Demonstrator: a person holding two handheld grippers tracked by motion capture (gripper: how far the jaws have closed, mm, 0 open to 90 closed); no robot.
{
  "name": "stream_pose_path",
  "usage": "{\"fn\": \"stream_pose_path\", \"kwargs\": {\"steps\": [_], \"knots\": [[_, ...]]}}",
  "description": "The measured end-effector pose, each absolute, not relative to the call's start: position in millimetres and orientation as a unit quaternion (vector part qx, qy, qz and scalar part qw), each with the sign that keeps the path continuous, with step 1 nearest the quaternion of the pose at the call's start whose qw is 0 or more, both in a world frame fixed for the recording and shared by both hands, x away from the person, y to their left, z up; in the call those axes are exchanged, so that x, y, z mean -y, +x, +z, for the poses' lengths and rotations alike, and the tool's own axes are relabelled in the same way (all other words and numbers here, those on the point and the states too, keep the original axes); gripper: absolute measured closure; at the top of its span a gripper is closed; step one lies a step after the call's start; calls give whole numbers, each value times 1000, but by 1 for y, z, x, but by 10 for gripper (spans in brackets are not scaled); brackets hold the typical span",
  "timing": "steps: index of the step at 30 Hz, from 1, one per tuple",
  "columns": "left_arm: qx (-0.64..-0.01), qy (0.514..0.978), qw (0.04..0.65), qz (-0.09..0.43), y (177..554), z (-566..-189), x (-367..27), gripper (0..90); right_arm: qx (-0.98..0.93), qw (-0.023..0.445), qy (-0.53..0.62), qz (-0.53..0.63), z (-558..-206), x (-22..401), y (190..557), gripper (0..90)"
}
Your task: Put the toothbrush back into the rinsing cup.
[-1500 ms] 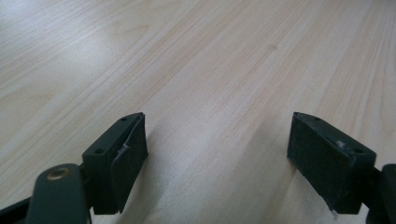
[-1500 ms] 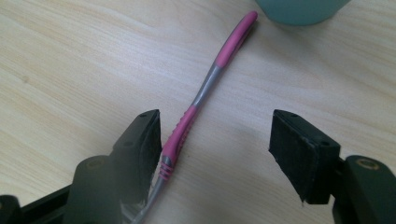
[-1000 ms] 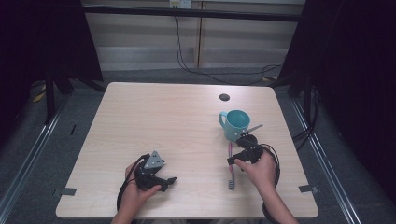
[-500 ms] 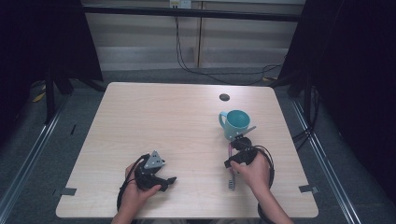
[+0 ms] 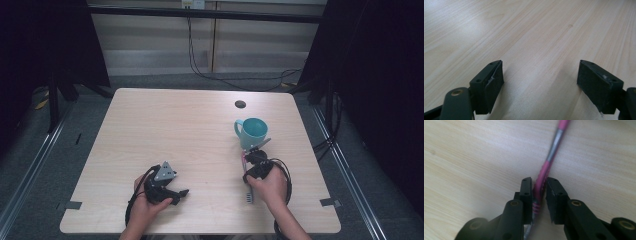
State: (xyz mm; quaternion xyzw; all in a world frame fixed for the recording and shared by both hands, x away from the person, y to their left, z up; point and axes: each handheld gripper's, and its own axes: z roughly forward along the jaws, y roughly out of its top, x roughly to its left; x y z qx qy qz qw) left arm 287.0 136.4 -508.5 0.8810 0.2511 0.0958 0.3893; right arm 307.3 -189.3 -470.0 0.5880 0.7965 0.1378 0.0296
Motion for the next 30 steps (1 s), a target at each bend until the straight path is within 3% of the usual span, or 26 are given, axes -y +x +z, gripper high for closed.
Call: {"fn": "stream_pose_path", "kwargs": {"steps": [30], "knots": [[-251,881,390,95,287,-509,-136,211,-815,15,557,158,-451,195,310,815]]}}
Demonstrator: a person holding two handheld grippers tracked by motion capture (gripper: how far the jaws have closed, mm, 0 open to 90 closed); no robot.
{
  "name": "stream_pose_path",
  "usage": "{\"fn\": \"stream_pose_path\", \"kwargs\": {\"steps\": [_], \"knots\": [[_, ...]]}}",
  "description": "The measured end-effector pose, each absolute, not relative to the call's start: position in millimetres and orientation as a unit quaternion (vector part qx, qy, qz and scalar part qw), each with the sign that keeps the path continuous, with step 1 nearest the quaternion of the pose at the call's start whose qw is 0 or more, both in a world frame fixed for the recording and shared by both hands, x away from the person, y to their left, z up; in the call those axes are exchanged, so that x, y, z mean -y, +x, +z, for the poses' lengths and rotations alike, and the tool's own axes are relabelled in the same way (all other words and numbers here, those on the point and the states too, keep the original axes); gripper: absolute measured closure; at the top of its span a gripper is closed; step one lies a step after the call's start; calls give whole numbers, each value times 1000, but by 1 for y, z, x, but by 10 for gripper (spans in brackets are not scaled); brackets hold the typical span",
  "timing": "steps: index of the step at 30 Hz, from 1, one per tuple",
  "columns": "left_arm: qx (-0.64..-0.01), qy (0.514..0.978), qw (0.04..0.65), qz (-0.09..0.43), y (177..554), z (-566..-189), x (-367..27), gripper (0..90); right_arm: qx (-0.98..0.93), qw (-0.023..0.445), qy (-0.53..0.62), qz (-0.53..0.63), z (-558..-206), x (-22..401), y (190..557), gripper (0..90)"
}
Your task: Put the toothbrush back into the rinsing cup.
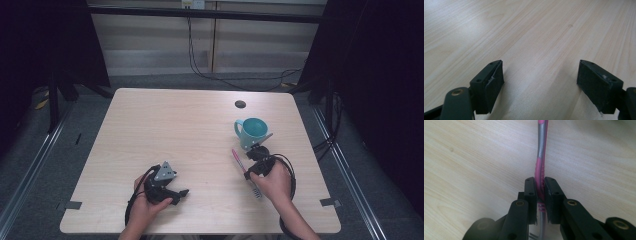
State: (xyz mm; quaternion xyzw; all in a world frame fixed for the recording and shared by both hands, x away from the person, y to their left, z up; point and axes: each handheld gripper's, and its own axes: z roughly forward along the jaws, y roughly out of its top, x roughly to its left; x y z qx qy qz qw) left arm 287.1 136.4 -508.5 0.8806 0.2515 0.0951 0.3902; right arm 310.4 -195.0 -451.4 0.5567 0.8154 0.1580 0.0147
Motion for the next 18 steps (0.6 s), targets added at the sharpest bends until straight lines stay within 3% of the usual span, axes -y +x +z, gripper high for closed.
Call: {"fn": "stream_pose_path", "kwargs": {"steps": [18], "knots": [[-251,890,369,87,297,-505,-134,192,-825,18,534,185,-428,202,312,815]]}}
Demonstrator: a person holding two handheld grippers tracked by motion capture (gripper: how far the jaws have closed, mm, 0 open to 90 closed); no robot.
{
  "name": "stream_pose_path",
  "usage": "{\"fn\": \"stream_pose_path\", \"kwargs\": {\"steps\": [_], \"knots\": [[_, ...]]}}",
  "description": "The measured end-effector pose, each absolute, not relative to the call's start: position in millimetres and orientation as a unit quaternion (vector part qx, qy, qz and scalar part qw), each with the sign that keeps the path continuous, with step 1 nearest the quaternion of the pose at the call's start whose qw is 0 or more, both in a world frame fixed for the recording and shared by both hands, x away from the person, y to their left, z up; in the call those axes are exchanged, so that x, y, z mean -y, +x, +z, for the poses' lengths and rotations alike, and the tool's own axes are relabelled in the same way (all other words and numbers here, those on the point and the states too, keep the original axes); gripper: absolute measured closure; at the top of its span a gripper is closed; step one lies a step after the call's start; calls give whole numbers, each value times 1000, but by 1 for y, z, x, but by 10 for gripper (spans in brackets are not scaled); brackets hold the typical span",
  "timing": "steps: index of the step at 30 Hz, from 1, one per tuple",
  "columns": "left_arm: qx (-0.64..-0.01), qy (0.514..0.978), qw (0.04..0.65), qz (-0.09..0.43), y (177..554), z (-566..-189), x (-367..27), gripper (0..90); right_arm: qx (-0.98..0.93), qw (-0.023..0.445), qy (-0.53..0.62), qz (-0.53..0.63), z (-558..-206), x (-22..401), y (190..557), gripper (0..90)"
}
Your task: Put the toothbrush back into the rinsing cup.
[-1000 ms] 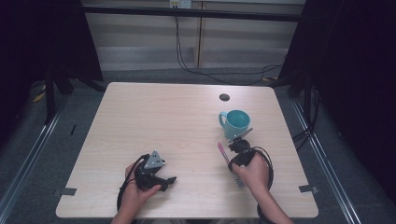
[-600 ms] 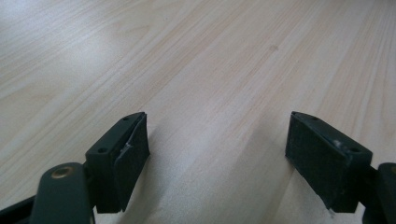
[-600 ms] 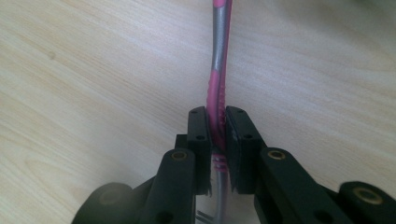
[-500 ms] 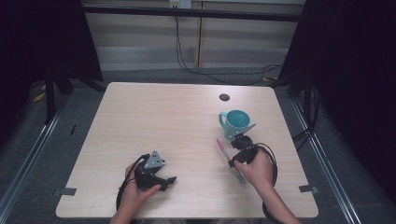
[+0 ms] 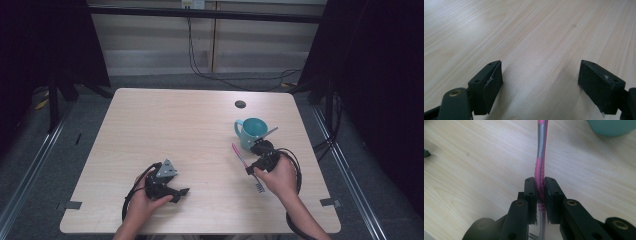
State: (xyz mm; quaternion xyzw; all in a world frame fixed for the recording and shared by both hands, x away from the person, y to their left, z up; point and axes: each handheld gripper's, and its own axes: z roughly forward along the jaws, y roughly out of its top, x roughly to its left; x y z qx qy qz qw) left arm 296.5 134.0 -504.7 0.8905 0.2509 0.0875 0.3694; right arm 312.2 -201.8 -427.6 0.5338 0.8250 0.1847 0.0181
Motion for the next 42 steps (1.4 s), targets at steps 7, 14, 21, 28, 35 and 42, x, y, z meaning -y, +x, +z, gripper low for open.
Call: {"fn": "stream_pose_path", "kwargs": {"steps": [7,14,21,28,35,42], "knots": [[-261,889,362,98,303,-498,-136,182,-829,17,526,189,-421,200,312,815],[-232,895,365,111,307,-479,-123,181,-833,18,517,196,-417,196,313,815],[-208,898,367,125,312,-464,-114,178,-837,13,511,196,-415,191,313,815],[-196,905,352,138,316,-458,-107,184,-842,10,500,202,-410,186,313,815],[-172,916,331,151,318,-456,-98,215,-848,6,489,202,-409,181,312,815],[-153,924,310,164,319,-453,-90,233,-853,3,481,200,-408,178,312,815]]}}
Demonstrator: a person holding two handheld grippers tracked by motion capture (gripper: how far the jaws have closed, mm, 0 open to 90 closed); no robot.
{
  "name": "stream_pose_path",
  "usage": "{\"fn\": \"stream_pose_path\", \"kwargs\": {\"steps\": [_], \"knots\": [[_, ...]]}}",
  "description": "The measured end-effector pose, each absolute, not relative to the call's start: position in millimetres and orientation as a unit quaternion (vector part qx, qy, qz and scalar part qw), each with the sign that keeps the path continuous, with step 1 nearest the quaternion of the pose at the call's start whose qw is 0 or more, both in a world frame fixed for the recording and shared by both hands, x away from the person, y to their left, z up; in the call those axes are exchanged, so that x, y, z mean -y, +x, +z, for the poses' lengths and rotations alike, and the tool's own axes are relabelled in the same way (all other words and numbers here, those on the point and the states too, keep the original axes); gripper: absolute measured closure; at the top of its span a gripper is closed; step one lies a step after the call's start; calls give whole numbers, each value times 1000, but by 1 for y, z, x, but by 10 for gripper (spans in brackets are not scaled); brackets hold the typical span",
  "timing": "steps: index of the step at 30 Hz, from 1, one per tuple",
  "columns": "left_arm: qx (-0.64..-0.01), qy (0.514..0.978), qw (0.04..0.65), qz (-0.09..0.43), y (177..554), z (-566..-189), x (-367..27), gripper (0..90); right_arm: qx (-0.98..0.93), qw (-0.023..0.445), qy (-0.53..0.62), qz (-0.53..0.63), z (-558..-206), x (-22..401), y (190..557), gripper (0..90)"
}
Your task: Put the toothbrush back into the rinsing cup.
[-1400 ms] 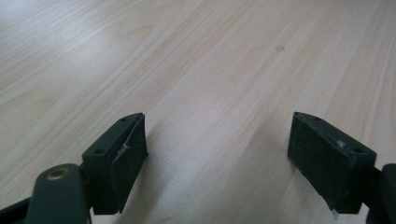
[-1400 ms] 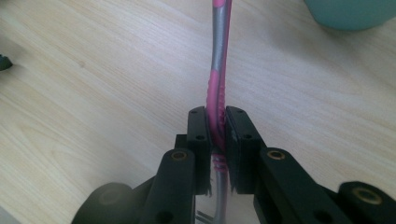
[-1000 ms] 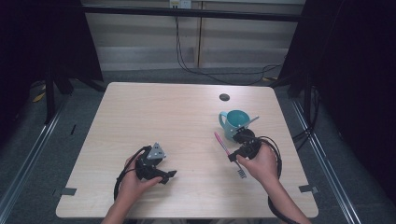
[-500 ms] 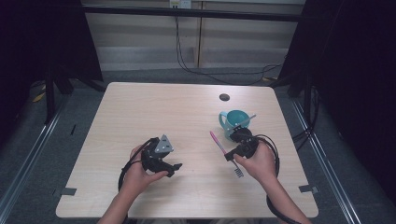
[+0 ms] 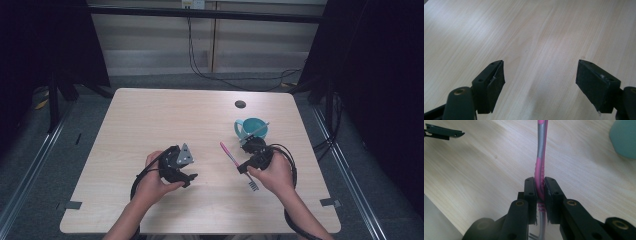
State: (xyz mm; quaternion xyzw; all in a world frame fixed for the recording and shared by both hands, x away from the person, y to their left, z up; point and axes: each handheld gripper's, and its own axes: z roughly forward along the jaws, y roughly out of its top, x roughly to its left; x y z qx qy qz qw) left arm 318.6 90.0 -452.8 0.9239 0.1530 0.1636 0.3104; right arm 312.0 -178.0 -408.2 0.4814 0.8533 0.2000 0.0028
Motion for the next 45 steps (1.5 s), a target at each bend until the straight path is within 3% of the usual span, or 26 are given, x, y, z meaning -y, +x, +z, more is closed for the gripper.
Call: {"fn": "stream_pose_path", "kwargs": {"steps": [45], "knots": [[-112,929,311,168,336,-425,-55,287,-876,-19,435,205,-409,151,312,815]]}}
